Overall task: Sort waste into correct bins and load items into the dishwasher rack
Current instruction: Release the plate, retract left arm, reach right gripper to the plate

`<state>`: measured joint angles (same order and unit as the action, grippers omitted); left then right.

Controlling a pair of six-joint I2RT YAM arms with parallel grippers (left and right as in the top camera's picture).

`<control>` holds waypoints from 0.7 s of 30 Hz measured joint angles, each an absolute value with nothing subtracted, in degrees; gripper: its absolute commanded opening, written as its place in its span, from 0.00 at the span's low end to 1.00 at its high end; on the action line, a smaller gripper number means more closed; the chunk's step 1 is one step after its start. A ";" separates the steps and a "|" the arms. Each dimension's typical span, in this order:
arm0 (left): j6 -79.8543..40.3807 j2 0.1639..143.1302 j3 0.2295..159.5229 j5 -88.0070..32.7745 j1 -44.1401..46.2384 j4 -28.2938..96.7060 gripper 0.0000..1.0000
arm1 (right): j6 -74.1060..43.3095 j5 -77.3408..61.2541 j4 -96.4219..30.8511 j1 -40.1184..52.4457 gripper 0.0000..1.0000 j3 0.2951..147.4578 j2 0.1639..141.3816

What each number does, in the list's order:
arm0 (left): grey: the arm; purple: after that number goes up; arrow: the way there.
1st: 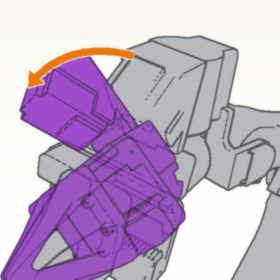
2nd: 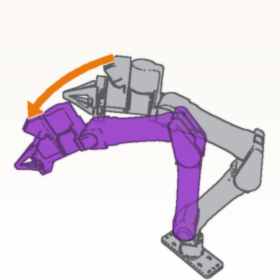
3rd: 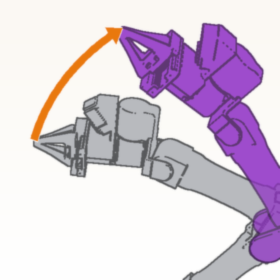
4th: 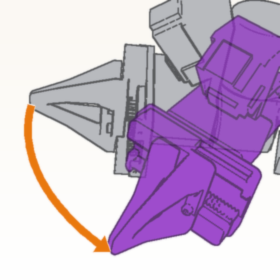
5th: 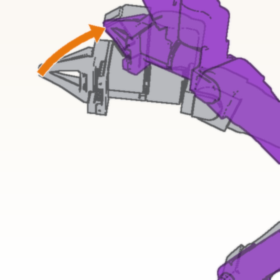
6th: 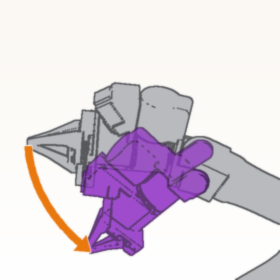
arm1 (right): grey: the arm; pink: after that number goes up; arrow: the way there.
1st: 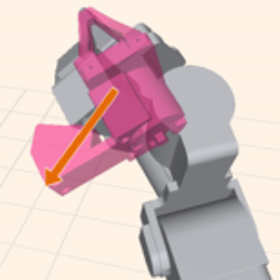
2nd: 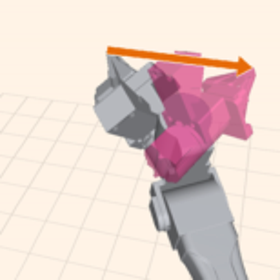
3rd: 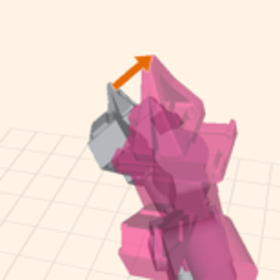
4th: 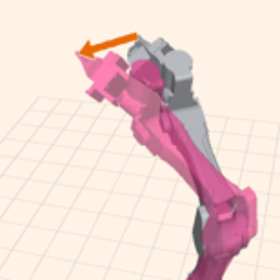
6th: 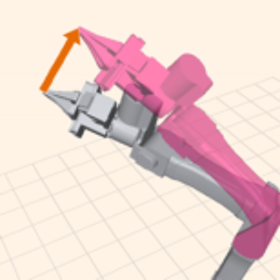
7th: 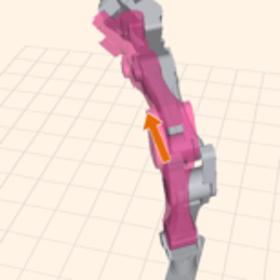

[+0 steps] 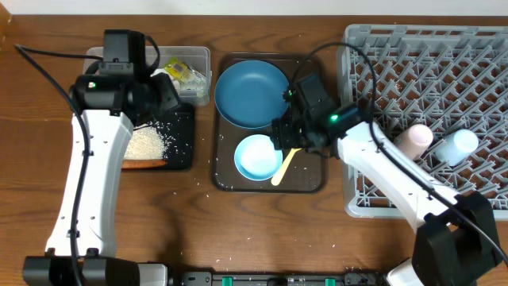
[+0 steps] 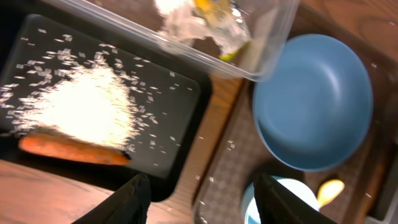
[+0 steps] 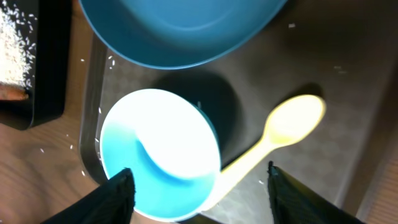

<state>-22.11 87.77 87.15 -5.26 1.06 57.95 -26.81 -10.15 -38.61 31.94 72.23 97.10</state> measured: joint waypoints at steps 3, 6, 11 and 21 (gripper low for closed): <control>-22.39 87.77 87.15 -3.49 0.40 58.52 0.79 | -28.73 -10.04 -34.79 32.84 0.59 69.63 97.12; -22.50 87.77 87.15 -2.28 0.32 59.27 0.83 | -30.55 -10.09 -33.36 33.30 0.59 68.42 97.73; -22.50 87.77 87.15 -1.43 0.32 59.31 0.85 | -32.18 -11.05 -32.88 33.30 0.58 68.40 102.83; -22.50 87.77 87.15 -1.08 0.32 59.37 0.93 | -32.99 -13.78 -32.18 33.30 0.28 67.96 107.83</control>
<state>-22.50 87.77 87.15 -1.08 0.32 59.37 -32.99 -13.78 -32.18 33.30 67.96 107.83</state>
